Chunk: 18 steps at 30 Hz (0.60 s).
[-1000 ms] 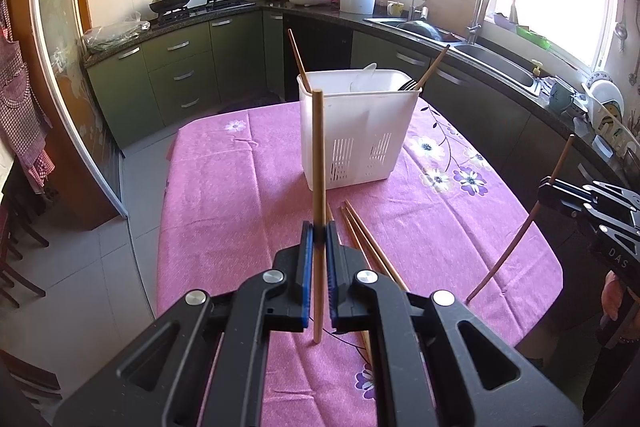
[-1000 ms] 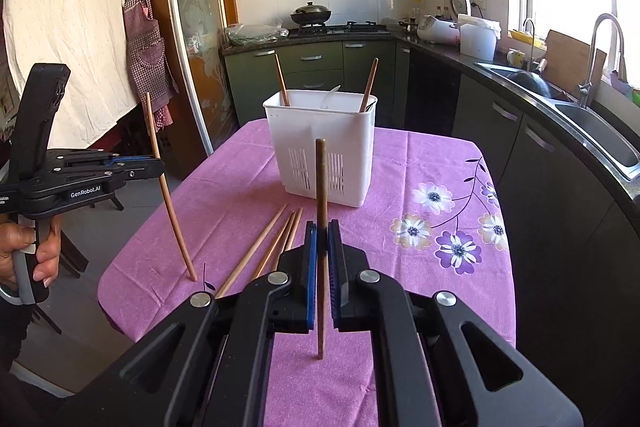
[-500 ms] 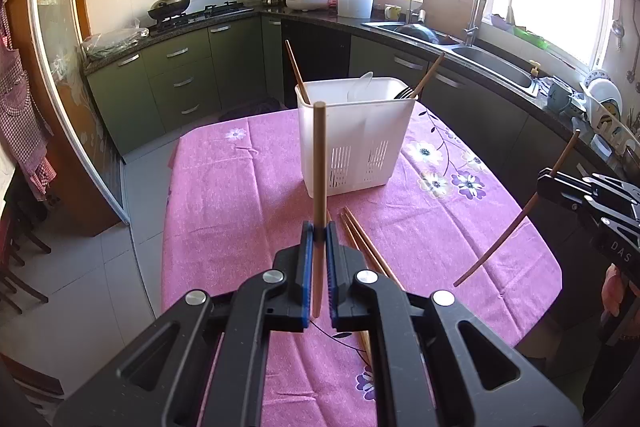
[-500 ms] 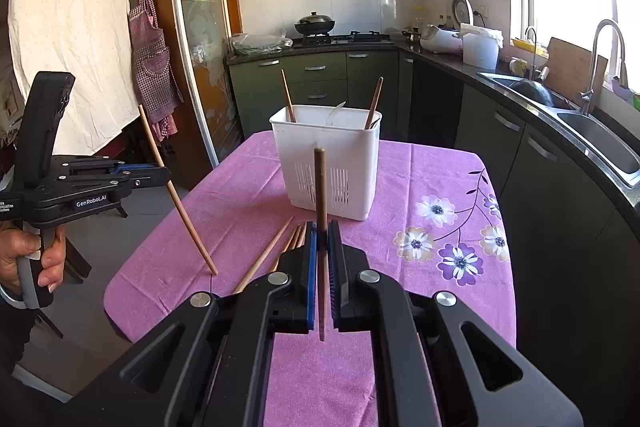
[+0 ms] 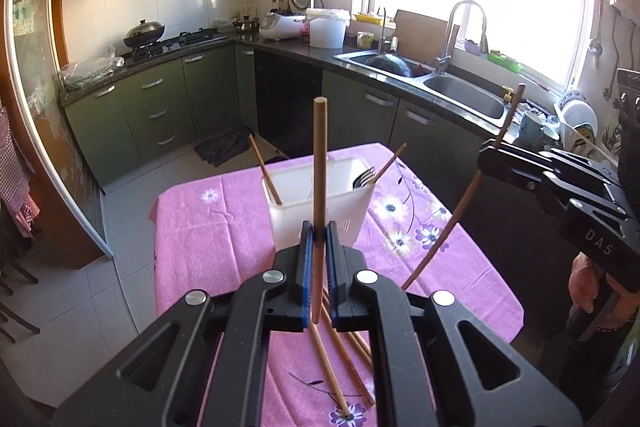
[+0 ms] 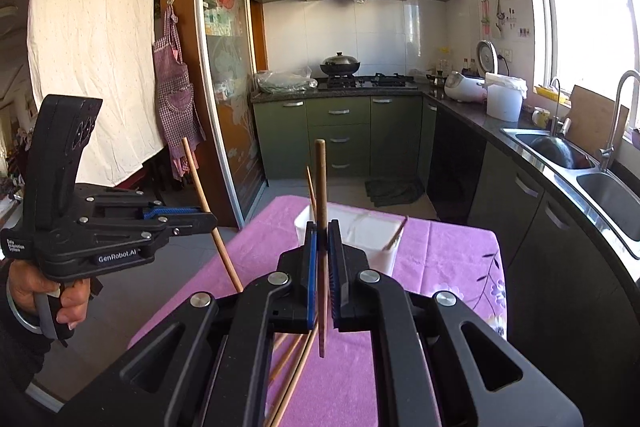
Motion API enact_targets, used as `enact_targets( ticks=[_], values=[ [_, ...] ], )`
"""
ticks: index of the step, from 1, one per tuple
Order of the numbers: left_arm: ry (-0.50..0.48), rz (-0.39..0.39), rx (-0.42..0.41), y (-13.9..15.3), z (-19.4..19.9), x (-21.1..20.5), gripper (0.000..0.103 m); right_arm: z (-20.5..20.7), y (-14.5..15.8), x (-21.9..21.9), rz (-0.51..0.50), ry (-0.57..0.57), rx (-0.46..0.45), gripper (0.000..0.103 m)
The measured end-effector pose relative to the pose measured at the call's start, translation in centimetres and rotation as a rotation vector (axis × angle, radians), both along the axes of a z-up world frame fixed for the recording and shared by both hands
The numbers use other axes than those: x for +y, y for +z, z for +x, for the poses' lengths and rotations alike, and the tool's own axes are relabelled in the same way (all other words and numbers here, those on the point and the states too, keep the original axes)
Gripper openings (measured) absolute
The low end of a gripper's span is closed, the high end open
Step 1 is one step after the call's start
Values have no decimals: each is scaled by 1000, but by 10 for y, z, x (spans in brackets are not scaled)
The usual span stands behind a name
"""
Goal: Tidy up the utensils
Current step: 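Insert the left gripper's chopstick into the white holder while the right gripper inserts its chopstick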
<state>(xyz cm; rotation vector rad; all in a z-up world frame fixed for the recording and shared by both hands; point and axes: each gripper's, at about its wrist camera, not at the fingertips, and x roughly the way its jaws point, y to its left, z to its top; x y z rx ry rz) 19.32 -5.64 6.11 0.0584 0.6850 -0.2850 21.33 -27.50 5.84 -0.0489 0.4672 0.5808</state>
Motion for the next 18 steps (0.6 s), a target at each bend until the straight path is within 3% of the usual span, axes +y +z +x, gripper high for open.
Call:
enact_targets(
  ticks=[5,9,13,18],
  values=[
    [-12,-14,-85,42,26,-11,6,38,46,6,41,-20,-65,6],
    [-6,-19,-130,57,54,-17,6,75,64,10,40,-74,-98,6],
    [32,-13,-149,53,87,-17,6,118,59,17,32,-101,-74,6],
    [68,8,-102,24,120,-14,6,155,26,26,10,-99,-9,6]
  ],
)
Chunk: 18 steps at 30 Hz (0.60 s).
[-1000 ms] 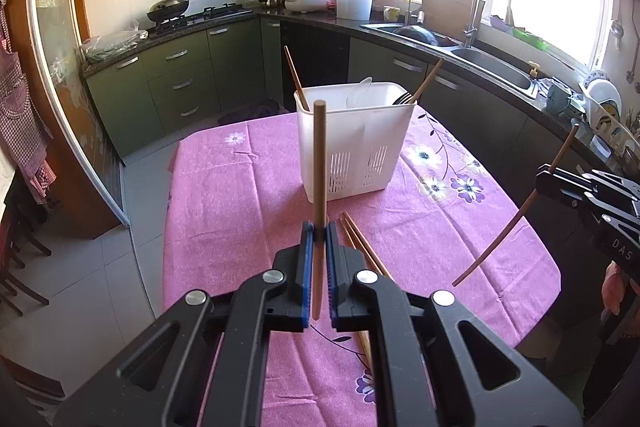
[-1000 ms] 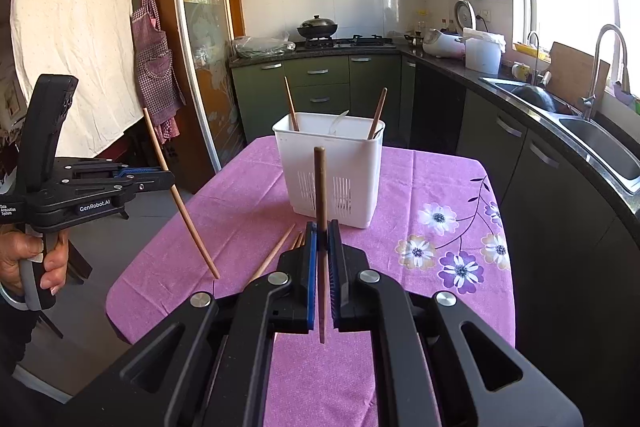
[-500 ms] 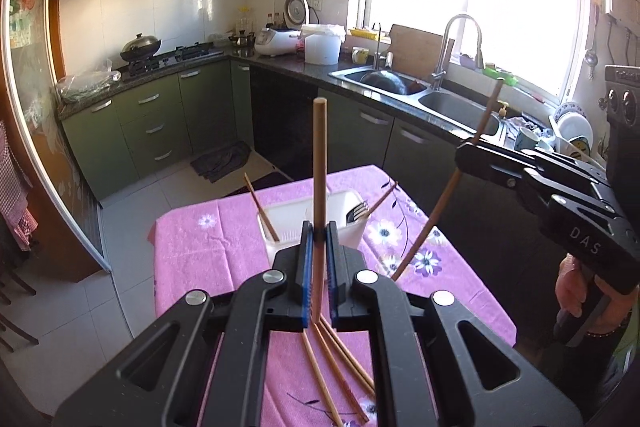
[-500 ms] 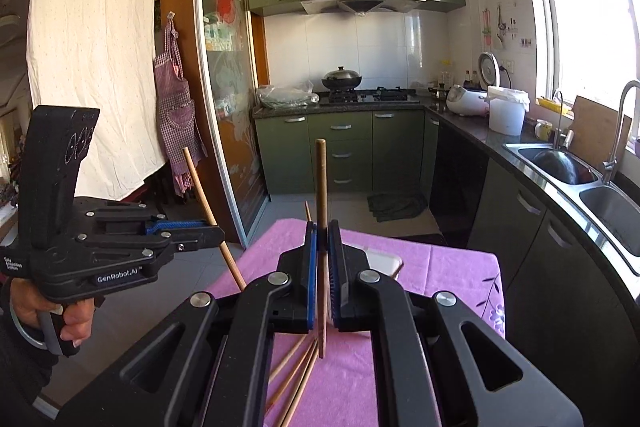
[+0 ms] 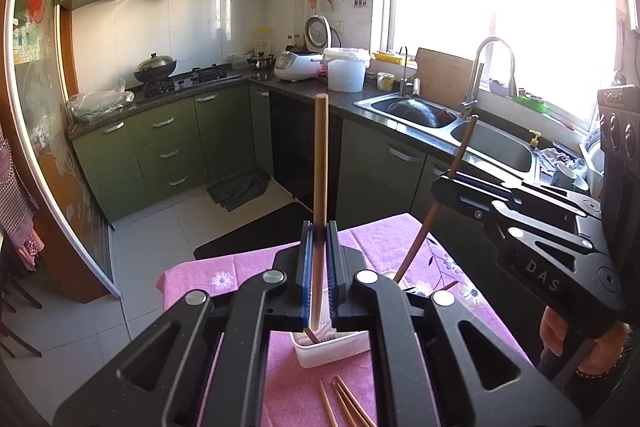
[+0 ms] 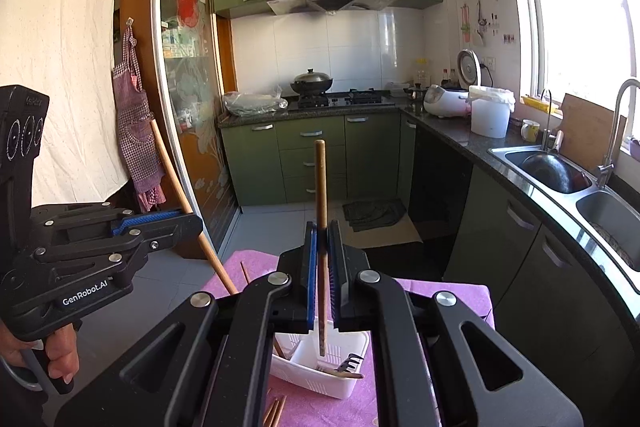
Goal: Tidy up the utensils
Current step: 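Insert the left gripper's chopstick into the white holder while the right gripper inserts its chopstick, then grasp a wooden chopstick with the left gripper while the right gripper returns to the chopsticks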
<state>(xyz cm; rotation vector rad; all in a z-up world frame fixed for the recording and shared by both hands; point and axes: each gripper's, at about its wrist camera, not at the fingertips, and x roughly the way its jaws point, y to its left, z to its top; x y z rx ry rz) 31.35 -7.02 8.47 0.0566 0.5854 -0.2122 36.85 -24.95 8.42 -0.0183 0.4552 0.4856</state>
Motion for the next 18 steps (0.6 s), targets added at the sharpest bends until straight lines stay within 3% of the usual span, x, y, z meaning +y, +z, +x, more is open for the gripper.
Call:
enact_targets(
  ticks=[9,14,18],
  values=[
    [1,21,141,-54,21,4,7,29,-56,6,-27,10,113,7],
    [8,13,151,-50,11,7,16,14,-43,1,-17,19,84,7],
    [4,11,120,-34,-15,7,21,-27,-15,-8,7,45,15,7]
  ],
)
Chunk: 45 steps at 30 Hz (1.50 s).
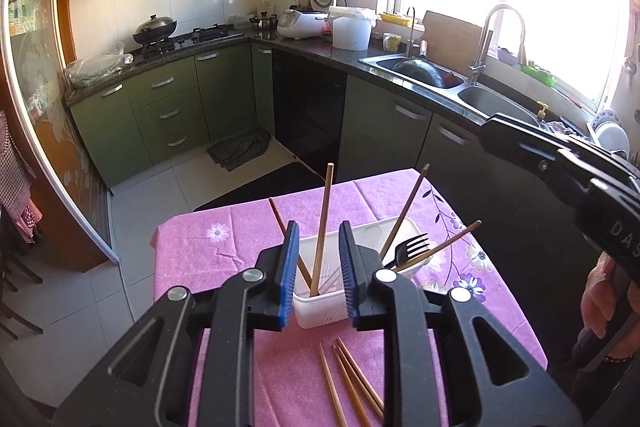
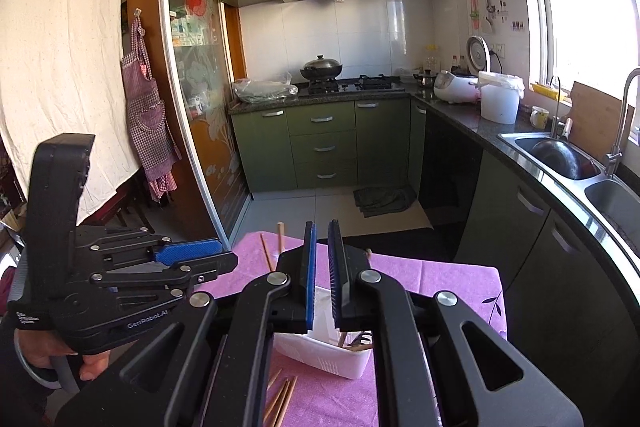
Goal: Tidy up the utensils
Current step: 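Grasp a wooden chopstick with the left gripper while the right gripper returns to the chopsticks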
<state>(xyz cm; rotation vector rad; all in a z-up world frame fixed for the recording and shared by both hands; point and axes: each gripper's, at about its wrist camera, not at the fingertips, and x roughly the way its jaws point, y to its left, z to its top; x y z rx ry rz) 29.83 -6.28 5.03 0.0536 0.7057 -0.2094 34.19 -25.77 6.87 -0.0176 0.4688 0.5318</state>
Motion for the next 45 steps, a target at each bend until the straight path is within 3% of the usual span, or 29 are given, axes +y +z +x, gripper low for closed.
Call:
enact_targets(
  ticks=[4,8,13,18,25,31,41,45],
  values=[
    [-9,2,19,-2,-27,1,25,-50,15,-14,-6,22,-60,9],
    [-15,-4,106,-31,-50,5,25,-88,-9,-31,-29,21,-23,15],
    [-7,-13,262,-93,-65,6,25,-107,-85,-40,-109,-3,131,17],
    [25,-54,442,-160,-61,9,25,-94,-174,-46,-161,-22,321,17],
    [66,-48,561,-204,-40,7,25,-76,-243,-45,-200,-33,459,17],
    [66,-16,591,-216,-27,-2,25,-64,-259,-42,-199,-32,500,17],
    [73,54,622,-228,-8,-14,25,-61,-254,-41,-179,-23,496,17],
    [75,94,621,-230,-5,-20,14,-62,-253,-44,-168,-27,498,17]
  ],
)
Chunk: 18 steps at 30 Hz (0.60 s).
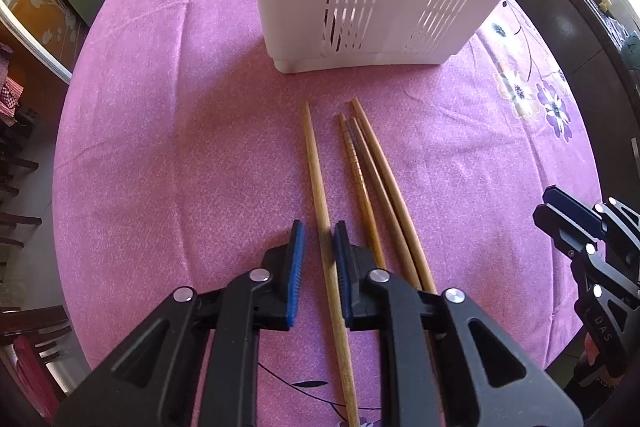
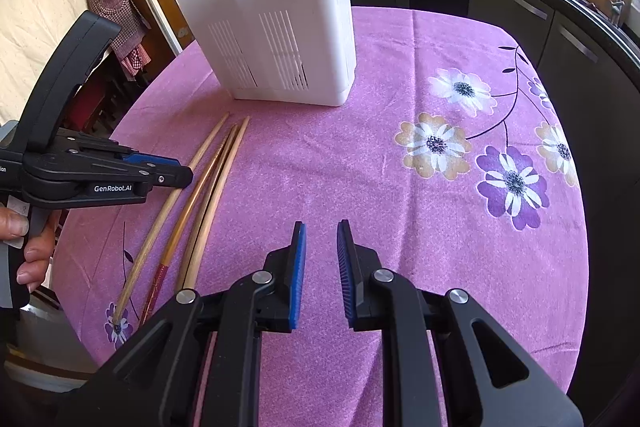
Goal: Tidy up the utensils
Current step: 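Grasp a wooden chopstick with the left gripper while the right gripper returns to the chopsticks, then lift the chopstick upright with the left gripper while the right gripper grasps another chopstick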
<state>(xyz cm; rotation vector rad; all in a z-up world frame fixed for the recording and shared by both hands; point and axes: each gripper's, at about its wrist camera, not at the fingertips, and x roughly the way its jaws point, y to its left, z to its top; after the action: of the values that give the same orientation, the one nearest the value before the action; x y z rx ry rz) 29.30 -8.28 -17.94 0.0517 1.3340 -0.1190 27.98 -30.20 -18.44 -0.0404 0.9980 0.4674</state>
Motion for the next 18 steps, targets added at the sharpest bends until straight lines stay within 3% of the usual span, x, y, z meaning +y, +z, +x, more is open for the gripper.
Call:
enact_targets(
  ticks=[5,10,13,18],
  values=[
    [-7,14,-5,-1,-1,-4,9,-1,-2,-3,6,-1,6,17],
    [4,-19,-23,2,-9,-1,7,-2,0,-2,0,1,4,17],
    [2,-36,-64,18,-17,7,7,-2,2,-3,-5,0,0,27],
    [-14,-31,-184,59,-39,18,7,-2,11,6,-15,18,-14,27]
  ],
)
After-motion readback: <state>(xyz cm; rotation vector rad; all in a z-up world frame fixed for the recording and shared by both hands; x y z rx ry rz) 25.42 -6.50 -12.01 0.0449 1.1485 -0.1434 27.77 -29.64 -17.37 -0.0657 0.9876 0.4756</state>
